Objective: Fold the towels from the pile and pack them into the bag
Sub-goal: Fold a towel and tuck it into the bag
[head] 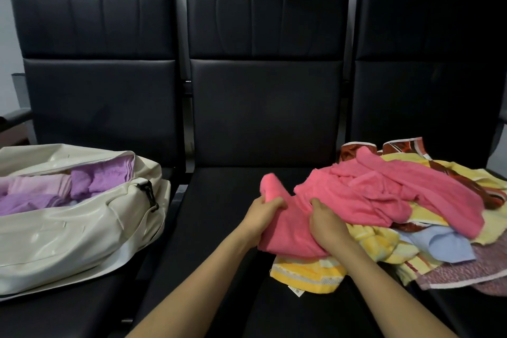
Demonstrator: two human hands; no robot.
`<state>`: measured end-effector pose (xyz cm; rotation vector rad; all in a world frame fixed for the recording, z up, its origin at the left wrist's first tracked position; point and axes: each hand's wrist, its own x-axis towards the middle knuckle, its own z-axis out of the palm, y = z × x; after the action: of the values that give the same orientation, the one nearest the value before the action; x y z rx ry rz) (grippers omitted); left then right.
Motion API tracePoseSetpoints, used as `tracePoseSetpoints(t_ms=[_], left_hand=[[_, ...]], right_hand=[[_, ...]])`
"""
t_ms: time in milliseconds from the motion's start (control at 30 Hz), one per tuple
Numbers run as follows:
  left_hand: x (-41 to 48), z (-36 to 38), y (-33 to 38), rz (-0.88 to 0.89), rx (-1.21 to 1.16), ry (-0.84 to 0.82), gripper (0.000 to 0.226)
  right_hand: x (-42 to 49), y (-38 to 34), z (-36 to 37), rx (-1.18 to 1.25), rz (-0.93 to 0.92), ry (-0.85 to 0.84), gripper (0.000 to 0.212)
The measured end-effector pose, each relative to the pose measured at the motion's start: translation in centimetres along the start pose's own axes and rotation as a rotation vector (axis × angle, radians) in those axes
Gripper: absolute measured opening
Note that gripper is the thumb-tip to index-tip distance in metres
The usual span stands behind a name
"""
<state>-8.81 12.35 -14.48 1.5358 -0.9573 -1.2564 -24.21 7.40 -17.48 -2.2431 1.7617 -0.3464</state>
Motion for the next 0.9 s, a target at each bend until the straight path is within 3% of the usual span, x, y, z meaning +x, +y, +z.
tracePoseSetpoints(t_ms=[133, 200, 333, 400, 467, 533, 600, 700, 767, 833, 900], left_hand=[[-2.8, -0.5, 2.4, 0.225, 0.139, -0.094, 0.022], [-4.0, -1.4, 3.6, 0.295, 0.150, -0.079, 0.023], [-5.3, -3.6, 4.9, 0.293, -0.020, -0.071, 0.027], [-5.4, -4.9, 4.9, 0.259, -0.055, -0.052, 0.031], [-5.1, -6.2, 4.5, 0.211, -0.046, 0.007, 0.034], [-4.5, -7.6, 3.8, 0.186, 0.023, 0.123, 0.033], [-3.8, -9.0, 2.8, 0.174, 0.088, 0.231, 0.041], [-3.1, -10.2, 1.7, 0.173, 0.116, 0.234, 0.064], [-2.8, -10.3, 1.4, 0.210, 0.120, 0.166, 0.060], [-2.9, -10.2, 1.5, 0.251, 0.161, 0.120, 0.037], [-3.2, -10.2, 1.6, 0.239, 0.224, 0.068, 0.037]], right_hand=[[-0.2, -0.8, 0.1, 0.098, -0.022, 0.010, 0.033], [-0.4, -1.6, 0.2, 0.396, 0.034, -0.033, 0.033], [-1.4, -4.0, -0.4, 1.266, 0.315, -0.272, 0.042], [-1.5, -4.4, -0.6, 1.465, 0.408, -0.455, 0.057], [-1.7, -4.4, -0.7, 1.594, 0.361, -0.558, 0.047], [-1.2, -4.2, -0.6, 1.665, 0.268, -0.539, 0.030], [-0.3, -3.4, -0.4, 1.647, 0.166, -0.428, 0.059], [0.1, -3.0, -0.5, 1.639, 0.033, -0.385, 0.070], [0.1, -2.8, -0.6, 1.611, 0.010, -0.342, 0.073], [0.0, -2.9, -0.8, 1.564, 0.006, -0.303, 0.050], [-0.4, -3.0, -1.3, 1.477, -0.005, -0.279, 0.036]])
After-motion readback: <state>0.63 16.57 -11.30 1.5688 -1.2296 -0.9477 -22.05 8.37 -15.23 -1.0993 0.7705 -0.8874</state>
